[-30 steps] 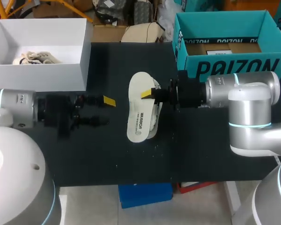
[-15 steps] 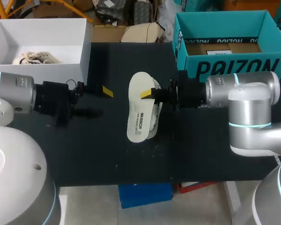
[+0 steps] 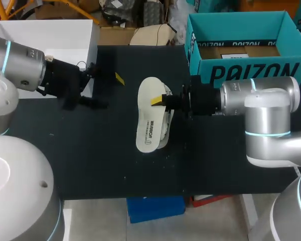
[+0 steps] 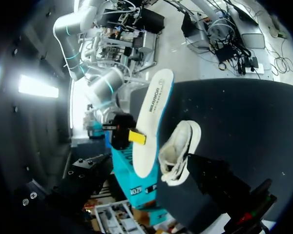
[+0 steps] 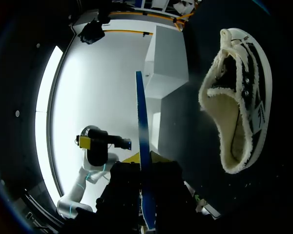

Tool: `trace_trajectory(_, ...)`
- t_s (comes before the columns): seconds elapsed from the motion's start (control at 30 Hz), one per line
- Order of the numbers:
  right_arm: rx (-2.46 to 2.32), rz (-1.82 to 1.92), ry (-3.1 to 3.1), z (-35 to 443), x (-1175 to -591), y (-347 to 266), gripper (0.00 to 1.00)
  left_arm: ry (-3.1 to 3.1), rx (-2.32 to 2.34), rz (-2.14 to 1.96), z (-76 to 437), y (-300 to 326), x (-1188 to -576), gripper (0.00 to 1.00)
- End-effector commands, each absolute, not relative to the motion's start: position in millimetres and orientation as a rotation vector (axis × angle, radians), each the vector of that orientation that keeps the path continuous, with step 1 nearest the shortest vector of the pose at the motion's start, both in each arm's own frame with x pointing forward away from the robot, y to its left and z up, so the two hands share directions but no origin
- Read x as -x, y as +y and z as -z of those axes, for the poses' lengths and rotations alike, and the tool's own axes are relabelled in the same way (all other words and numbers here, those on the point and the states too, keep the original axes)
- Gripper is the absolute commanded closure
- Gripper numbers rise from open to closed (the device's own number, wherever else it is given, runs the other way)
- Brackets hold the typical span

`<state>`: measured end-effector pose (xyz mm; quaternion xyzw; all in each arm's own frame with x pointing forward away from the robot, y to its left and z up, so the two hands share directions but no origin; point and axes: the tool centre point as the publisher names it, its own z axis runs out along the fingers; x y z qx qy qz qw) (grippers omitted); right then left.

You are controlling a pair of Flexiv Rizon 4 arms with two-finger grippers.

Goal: Take the shoe out of the shoebox, open the shoe tongue, remove and reinsert the insole, then place the shoe into the shoebox

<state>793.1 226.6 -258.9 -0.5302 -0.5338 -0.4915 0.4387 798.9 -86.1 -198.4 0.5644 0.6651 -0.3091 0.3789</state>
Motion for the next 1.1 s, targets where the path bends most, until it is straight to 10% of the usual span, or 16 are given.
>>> trace_trajectory(0.03, 1.322, 1.221, -1.328, 259, -793, 228, 1.0, 1.78, -1.48, 0.74, 197, -91, -806, 0.0)
trace_trajectory(1.1, 1.322, 1.221, -1.328, 259, -793, 228, 1.0, 2.079, -1.379, 0.526, 194, -60, -867, 0.0)
